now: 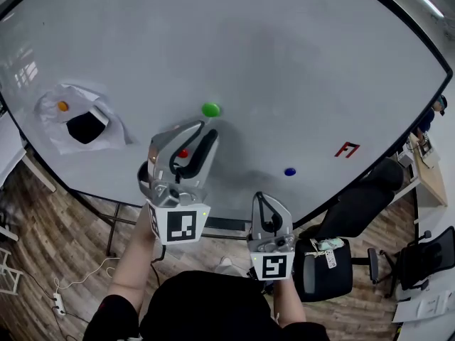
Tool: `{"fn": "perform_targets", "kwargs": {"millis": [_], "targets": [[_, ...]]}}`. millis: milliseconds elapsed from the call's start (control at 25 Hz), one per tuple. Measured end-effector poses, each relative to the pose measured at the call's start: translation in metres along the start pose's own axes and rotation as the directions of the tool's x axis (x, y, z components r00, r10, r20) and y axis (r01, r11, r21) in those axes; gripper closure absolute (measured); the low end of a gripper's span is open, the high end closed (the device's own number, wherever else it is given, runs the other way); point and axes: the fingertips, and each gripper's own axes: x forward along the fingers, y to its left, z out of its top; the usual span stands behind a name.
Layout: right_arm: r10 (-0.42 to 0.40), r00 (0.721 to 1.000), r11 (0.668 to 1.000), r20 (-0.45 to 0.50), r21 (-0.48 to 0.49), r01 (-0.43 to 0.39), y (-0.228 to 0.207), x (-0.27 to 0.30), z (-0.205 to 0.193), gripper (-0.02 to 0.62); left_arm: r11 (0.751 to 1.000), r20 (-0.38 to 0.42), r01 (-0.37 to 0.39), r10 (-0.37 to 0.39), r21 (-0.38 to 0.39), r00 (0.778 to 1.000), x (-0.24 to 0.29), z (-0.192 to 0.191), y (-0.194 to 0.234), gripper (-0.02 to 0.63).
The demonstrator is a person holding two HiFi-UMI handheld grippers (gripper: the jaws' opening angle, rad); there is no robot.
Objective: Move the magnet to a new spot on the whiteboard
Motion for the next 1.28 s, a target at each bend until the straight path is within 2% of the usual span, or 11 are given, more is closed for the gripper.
{"fn": "perform_targets", "kwargs": {"millis": [160,280,320,400,840,1280], "targets": [[0.005,1.0,1.0,-0.001,-0.008,-0.005,-0.002,-0.002,0.0,0.595,1.0,-0.034,-0.018,0.018,-0.002,0.999,0.011,-0.004,0.008,0.503],[0.0,1.0,1.0,-0.012,-0.006,0.0,-0.005,-0.004,-0.003,0.595,0.999,-0.048,-0.028,0.026,-0.034,0.999,0.017,-0.003,0.014,0.503],[-0.002,1.0,1.0,-0.014,-0.007,0.002,-0.006,-0.004,-0.004,0.595,0.999,-0.056,-0.019,0.017,-0.045,0.998,0.018,-0.003,0.014,0.503],[0.0,1.0,1.0,-0.014,-0.013,-0.001,-0.006,-0.004,-0.004,0.595,0.998,-0.074,0.01,-0.015,-0.065,0.997,0.021,-0.007,0.01,0.462],[0.008,1.0,0.999,-0.017,-0.031,-0.008,-0.004,-0.003,-0.005,0.595,0.987,-0.091,0.055,-0.07,-0.153,0.993,0.029,-0.011,0.01,0.436],[0.007,0.999,1.0,-0.034,-0.023,-0.008,-0.003,-0.004,-0.007,0.595,0.99,-0.085,0.04,-0.052,-0.134,0.995,0.031,-0.012,0.012,0.437]]}}
